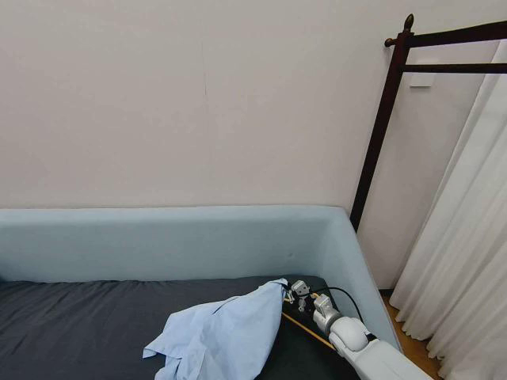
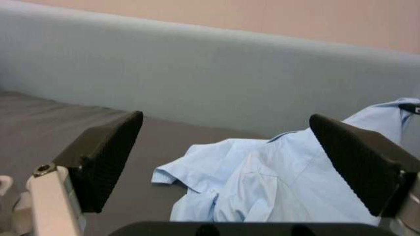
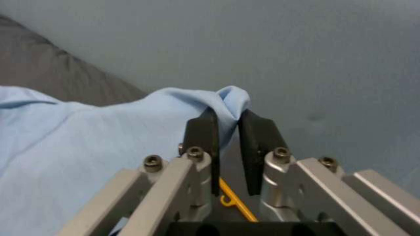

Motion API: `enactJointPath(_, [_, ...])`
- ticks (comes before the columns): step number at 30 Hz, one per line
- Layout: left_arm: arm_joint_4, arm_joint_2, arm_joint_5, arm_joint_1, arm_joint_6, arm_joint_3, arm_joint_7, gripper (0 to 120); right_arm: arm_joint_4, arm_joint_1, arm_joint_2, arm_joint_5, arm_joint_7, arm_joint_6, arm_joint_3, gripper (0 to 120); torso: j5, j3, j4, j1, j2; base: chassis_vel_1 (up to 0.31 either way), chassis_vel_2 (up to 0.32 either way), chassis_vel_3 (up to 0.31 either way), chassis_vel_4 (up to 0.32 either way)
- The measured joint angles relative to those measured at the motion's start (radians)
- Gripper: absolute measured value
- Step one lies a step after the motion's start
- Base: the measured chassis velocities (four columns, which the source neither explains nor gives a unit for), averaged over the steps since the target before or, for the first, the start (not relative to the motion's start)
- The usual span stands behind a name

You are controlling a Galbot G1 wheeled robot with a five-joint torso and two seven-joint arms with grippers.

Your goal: Pick up the clothes from the sofa and hang them on the clothes hanger.

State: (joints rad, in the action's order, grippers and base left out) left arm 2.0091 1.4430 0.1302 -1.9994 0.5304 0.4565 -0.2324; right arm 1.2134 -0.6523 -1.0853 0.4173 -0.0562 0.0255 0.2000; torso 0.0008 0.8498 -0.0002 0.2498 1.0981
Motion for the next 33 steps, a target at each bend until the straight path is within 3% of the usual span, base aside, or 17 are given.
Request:
enactJointPath(2, [0.000,-0.008,-0.001,-0.002,0.000,0.001,0.002,100,0.034,-0.014,0.006,0.016,0.015,-0.025,-0.006,19,-0.0001,0.000,-0.0001,0.000,0.000,0.000,0.000,0.000,0.000])
enactJointPath(12, [0.011,-0.083,-0.030,-0.062,0.015,0.056,0.010,100,0.335,-0.224,-0.003,0.124,0.210,-0.261,-0.102,59,0.0001,0.000,-0.0001,0.000,0.000,0.000,0.000,0.000,0.000])
enactJointPath(18, [0.001,-0.101,-0.030,-0.076,0.024,0.076,0.018,100,0.406,-0.269,0.000,0.151,0.235,-0.307,-0.053,81,0.0000,0.000,-0.0003,0.000,0.000,0.000,0.000,0.000,0.000])
enactJointPath(23, [-0.013,-0.132,-0.030,-0.080,0.023,0.091,0.028,100,0.366,-0.206,-0.051,0.215,0.234,-0.334,0.043,98,-0.0001,0.000,-0.0001,0.000,0.000,0.000,0.000,0.000,0.000])
enactJointPath(25, [-0.015,-0.133,-0.030,-0.080,0.023,0.092,0.028,100,0.363,-0.204,-0.053,0.216,0.234,-0.334,0.045,98,-0.0001,0.000,-0.0001,0.000,0.000,0.000,0.000,0.000,0.000])
enactJointPath(28, [-0.031,-0.128,-0.034,-0.079,0.023,0.107,0.028,100,0.219,-0.113,-0.149,0.224,0.218,-0.340,0.127,100,-0.0001,0.000,0.0001,0.000,0.000,0.000,0.000,0.000,0.000])
enactJointPath(33, [-0.046,-0.104,-0.036,-0.077,0.023,0.105,0.024,100,0.112,-0.058,-0.239,0.252,0.216,-0.365,0.193,100,0.0001,0.000,0.0002,0.000,0.000,0.000,0.000,0.000,0.000])
